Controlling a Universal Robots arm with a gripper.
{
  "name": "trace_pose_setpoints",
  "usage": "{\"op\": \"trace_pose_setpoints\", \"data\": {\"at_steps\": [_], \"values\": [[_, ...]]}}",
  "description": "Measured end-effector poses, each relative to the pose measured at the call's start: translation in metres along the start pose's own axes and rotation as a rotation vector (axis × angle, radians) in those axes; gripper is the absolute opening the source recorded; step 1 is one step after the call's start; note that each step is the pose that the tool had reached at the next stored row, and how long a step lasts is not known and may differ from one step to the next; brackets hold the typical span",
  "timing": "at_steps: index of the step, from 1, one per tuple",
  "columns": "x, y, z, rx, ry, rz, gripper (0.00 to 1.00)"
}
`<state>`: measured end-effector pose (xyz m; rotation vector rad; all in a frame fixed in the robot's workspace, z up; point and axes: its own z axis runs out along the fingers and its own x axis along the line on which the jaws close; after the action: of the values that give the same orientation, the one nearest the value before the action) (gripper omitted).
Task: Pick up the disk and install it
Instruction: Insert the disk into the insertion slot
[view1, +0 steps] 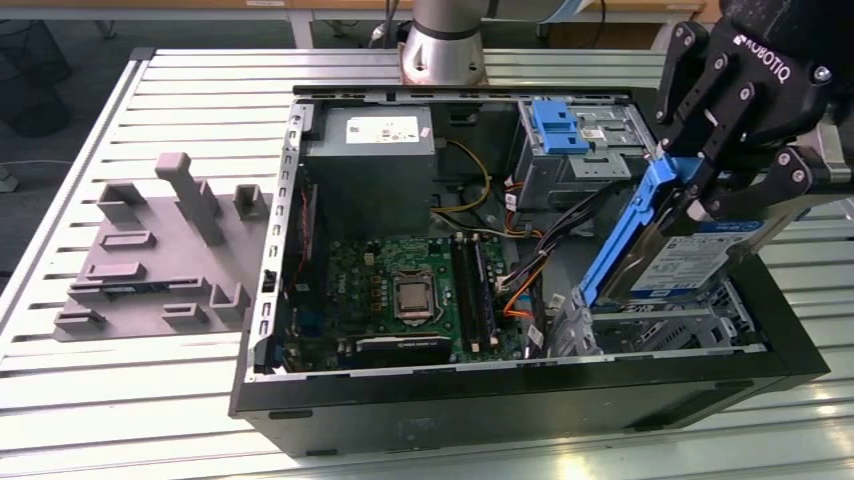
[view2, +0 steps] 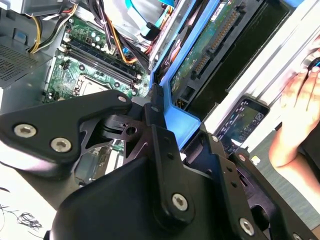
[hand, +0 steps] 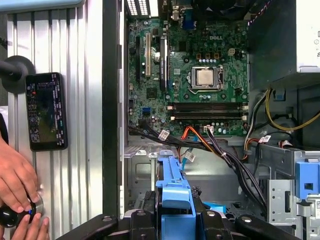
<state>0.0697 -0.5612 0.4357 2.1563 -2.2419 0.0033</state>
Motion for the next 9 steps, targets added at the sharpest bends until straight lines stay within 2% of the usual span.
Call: {"op": "trace_pose_setpoints", "data": {"at_steps": [9], "values": [[0.001, -0.0001, 0.0045, -0.0001, -0.0001, 0.002, 0.36]]}}
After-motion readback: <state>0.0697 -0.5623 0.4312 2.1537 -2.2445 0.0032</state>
